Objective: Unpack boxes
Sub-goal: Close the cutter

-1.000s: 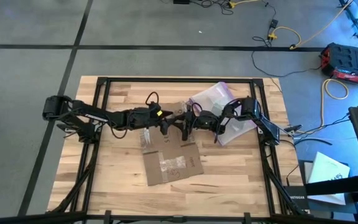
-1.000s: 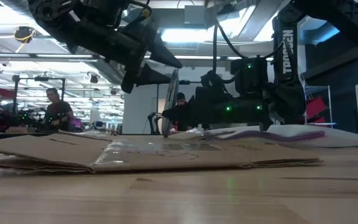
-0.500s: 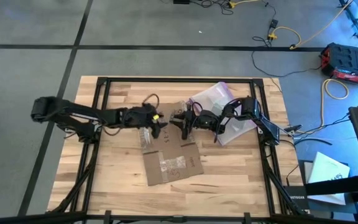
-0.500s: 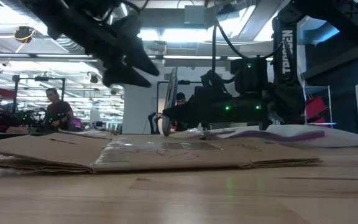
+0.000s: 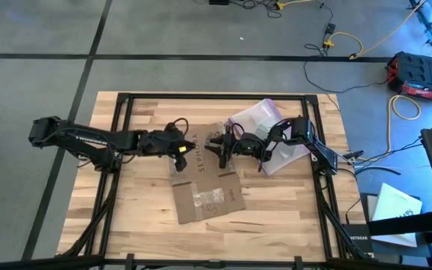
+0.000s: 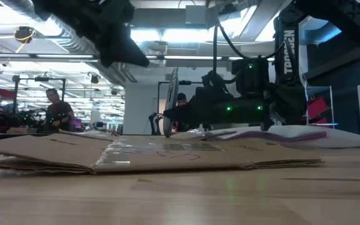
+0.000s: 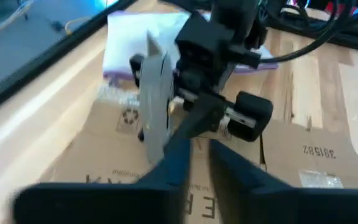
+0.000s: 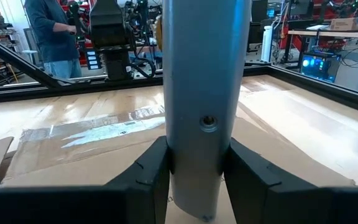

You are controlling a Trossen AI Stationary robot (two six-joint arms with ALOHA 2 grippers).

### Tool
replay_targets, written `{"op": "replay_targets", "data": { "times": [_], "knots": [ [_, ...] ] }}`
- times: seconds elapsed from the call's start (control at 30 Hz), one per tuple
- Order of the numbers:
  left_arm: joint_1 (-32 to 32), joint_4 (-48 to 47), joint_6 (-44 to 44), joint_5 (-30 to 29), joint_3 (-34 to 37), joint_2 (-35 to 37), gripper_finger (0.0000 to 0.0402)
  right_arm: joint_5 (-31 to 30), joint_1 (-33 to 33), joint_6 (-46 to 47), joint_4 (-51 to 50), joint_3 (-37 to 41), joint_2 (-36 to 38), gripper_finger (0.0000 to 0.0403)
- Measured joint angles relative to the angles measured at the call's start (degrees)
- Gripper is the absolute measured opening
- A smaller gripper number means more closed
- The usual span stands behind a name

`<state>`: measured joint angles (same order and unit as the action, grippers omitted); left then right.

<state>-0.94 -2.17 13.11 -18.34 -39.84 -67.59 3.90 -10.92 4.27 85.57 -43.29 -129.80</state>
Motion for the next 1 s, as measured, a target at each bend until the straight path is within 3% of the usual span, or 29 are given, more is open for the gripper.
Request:
{"op": "replay_targets", "data": {
  "times": [0.13,0.37,0.47,0.63,0.9,1.0],
  "knots": [
    [-0.38,0.49,-5.96,-0.31,-2.31,-0.45,0.0004,0.0,0.02,-0.02,0.01,0.0,0.0,0.0104],
    [-4.93,-6.02,-33.83,-0.23,-9.46,-8.23,0.0,-0.02,0.02,-0.02,-0.05,0.02,0.0,0.0104],
    [-5.39,-7.9,-34.13,-0.83,-12.84,-12.56,0.0,-0.04,0.02,-0.03,-0.12,0.02,0.0,0.0104],
    [-4.95,-7.93,-33.87,-6.93,-17.03,-17.6,0.0,-0.46,0.07,-4.01,-3.32,0.0,0.0,0.0104],
    [-4.86,-10.1,-31.07,-7.48,-17.98,-18.4,0.0,-1.38,0.07,-4.74,-2.67,-0.13,0.0,0.0104],
    [-5.02,-12.91,-31.49,-10.68,-17.9,-18.4,0.0,-1.4,0.05,-4.7,-2.93,-0.26,0.0,0.0104]
  ]
}}
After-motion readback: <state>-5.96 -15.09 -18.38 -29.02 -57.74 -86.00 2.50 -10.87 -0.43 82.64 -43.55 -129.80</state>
